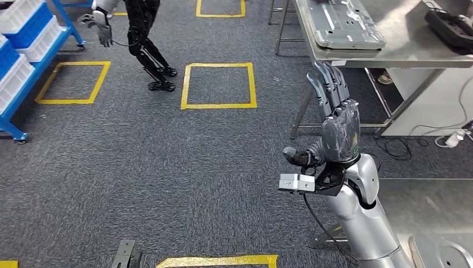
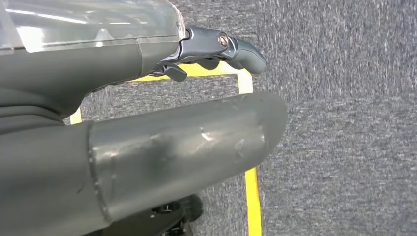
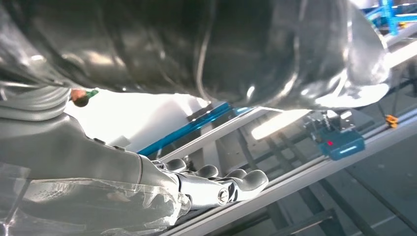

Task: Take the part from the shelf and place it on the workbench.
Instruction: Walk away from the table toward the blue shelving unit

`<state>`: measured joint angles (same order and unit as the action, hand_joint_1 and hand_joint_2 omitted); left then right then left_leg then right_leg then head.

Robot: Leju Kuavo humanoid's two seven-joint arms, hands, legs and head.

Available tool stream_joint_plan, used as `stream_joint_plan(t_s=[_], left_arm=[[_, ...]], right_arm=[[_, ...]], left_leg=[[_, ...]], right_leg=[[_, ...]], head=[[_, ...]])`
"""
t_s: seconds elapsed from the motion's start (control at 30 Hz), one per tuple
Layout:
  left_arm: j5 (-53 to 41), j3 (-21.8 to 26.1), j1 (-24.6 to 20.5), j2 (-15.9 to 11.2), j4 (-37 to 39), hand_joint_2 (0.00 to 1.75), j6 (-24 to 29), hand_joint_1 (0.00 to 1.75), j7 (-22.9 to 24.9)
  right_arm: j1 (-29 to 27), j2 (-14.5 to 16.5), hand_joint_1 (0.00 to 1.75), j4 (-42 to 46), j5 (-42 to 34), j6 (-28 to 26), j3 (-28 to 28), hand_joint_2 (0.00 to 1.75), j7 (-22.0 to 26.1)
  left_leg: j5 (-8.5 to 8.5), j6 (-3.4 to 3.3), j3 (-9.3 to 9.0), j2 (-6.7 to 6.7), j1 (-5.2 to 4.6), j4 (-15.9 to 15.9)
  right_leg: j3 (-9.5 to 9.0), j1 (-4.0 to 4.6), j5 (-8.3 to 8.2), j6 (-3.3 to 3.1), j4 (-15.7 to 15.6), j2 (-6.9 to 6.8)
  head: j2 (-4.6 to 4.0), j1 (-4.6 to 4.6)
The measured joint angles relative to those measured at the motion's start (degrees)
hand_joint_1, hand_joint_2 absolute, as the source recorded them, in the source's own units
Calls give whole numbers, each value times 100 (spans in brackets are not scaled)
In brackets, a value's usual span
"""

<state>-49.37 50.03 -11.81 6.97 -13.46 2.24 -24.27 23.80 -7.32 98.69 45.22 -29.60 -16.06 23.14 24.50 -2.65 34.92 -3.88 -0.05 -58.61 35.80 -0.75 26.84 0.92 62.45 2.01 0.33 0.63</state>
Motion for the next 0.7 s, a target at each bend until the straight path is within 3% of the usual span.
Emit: stream_joint_plan(t_s=[0.07, 0.13, 0.2, 0.3, 0.37, 0.4, 0.47, 0.53, 0.57, 0.63, 0.7], left_arm=[[1, 0, 0, 10, 0, 0, 3, 0, 1], [2, 0, 17, 8, 0, 0, 8, 0, 3], [2, 0, 28, 4, 0, 0, 14, 0, 4], [2, 0, 18, 7, 0, 0, 13, 0, 5], [3, 0, 28, 7, 0, 0, 8, 0, 5], [4, 0, 33, 4, 0, 0, 7, 0, 5], [6, 0, 32, -5, 0, 0, 5, 0, 5], [7, 0, 17, -12, 0, 0, 3, 0, 3], [7, 0, 16, -12, 0, 0, 1, 0, 2], [7, 0, 28, -12, 0, 0, -1, 0, 1], [5, -1, 36, -12, 0, 0, 1, 0, -2]], right_arm=[[4, 0, 0, -3, -2, -1, -1, 0, 7], [10, 0, 0, -5, -4, -2, -2, 0, 10], [17, -1, 0, -5, -3, -3, -2, 0, 11], [10, -3, 0, -7, -3, -6, -2, 0, 11], [-8, -2, 0, -10, -3, -6, -2, 0, 13], [-13, -2, 0, -11, -2, -6, -2, 0, 13], [-15, -2, 0, -12, -2, -8, -2, 0, 13], [-15, -3, 0, -11, -2, -15, -2, 0, 12], [-16, -3, 0, -11, -2, -20, -2, 0, 13], [-19, -2, 0, -11, -2, -26, -3, 0, 14], [-23, -4, 0, -8, -2, -30, -4, 0, 14]], left_leg=[[-4, 53, 37, -86, 11, -12], [-13, 122, 60, -145, 26, -5], [97, 179, 119, -15, 18, -158], [573, 255, 564, 265, 56, -1118], [668, 297, 790, 311, 93, -1553], [561, 312, 748, 332, 106, -1462], [210, 320, 398, 457, 121, -768], [36, 277, 98, 603, 89, -175], [36, 246, 51, 632, 70, -64], [30, 167, 52, 544, 51, -40], [0, 89, 34, 462, 58, 3]], right_leg=[[-128, 13, -56, -32, -312, 108], [-156, 11, -68, -68, -364, 40], [-219, -16, -90, -134, -436, -63], [-275, -9, -81, -200, -474, -242], [-280, -2, -69, -200, -468, -347], [-282, -4, -59, -188, -461, -397], [-295, -8, -26, -149, -430, -492], [-294, 14, 19, -88, -389, -570], [-294, 29, 33, -57, -381, -603], [-312, 36, 43, 4, -394, -672], [-285, 10, 154, 61, -279, -585]], head=[[0, 1], [0, 1], [0, 3], [0, 6], [0, 7], [0, 7], [0, 7], [0, 5], [0, 2], [0, -2], [0, -2]])
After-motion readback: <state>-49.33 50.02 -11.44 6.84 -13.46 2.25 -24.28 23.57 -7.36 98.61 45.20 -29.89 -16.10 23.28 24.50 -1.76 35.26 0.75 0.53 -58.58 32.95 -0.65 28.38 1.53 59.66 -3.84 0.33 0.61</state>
